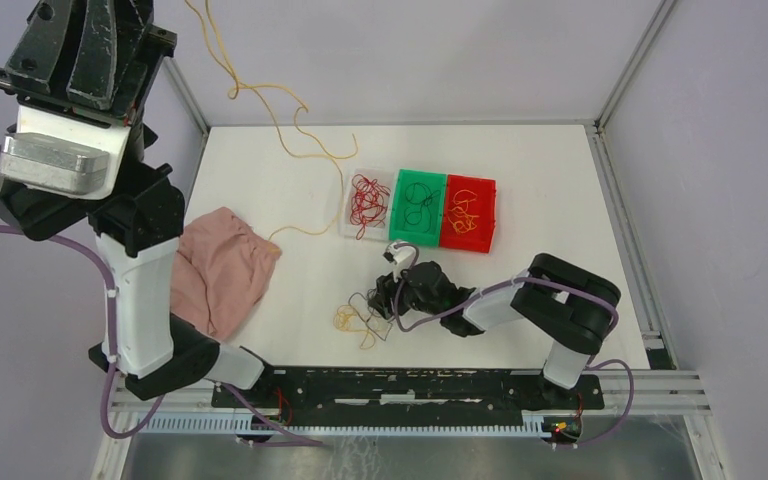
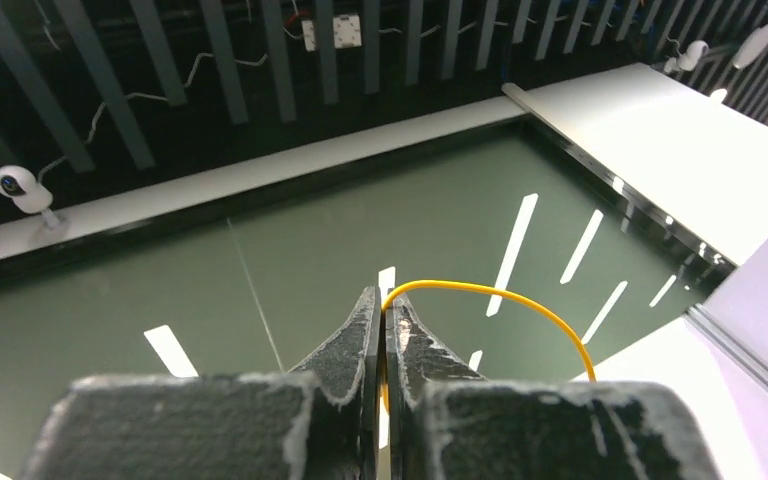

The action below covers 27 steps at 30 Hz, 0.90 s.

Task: Untangle the cables
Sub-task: Untie the cable.

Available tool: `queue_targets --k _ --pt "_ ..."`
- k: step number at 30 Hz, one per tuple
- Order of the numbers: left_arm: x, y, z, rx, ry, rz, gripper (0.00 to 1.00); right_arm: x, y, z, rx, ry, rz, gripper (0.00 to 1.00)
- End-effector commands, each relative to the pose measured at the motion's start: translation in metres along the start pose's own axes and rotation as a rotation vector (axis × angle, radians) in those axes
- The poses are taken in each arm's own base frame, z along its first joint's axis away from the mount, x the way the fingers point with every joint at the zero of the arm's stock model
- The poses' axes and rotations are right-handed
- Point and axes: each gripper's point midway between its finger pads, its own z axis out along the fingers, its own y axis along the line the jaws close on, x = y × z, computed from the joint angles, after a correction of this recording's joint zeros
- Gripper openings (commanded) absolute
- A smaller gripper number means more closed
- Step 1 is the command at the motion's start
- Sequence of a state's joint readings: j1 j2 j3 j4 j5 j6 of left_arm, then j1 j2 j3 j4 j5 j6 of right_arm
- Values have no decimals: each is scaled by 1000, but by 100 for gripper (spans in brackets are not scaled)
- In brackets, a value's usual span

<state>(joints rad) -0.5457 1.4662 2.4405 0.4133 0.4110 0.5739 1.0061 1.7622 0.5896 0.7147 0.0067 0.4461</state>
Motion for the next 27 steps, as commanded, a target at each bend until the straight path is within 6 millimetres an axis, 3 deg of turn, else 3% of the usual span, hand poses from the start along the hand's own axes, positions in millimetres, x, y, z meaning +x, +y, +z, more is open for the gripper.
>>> queue_targets --k 1,5,9,12,14,19,22,25,27 --pt "-2 -6 -8 38 34 -15 3 -37 12 -12 -24 -107 18 61" --pt "20 -46 -30 168 123 -116 3 -100 43 -37 -102 -206 -30 70" --pt "38 -78 -56 250 214 -203 3 -162 70 -78 -157 -314 -114 79" --pt "48 -109 -78 350 274 -280 3 -198 80 -111 -158 -372 -195 82" --pt "52 -127 -93 413 310 -326 3 -215 75 -130 -104 -391 -241 84" --pt "55 -157 -122 516 359 -402 3 -235 59 -167 19 -400 -336 88" --pt "54 -167 -133 556 369 -416 3 -251 44 -190 116 -411 -376 90" --pt "55 -172 -140 579 367 -400 3 -259 17 -209 288 -353 -429 89" --pt "56 -174 -143 585 369 -393 3 -260 12 -218 316 -328 -477 89"
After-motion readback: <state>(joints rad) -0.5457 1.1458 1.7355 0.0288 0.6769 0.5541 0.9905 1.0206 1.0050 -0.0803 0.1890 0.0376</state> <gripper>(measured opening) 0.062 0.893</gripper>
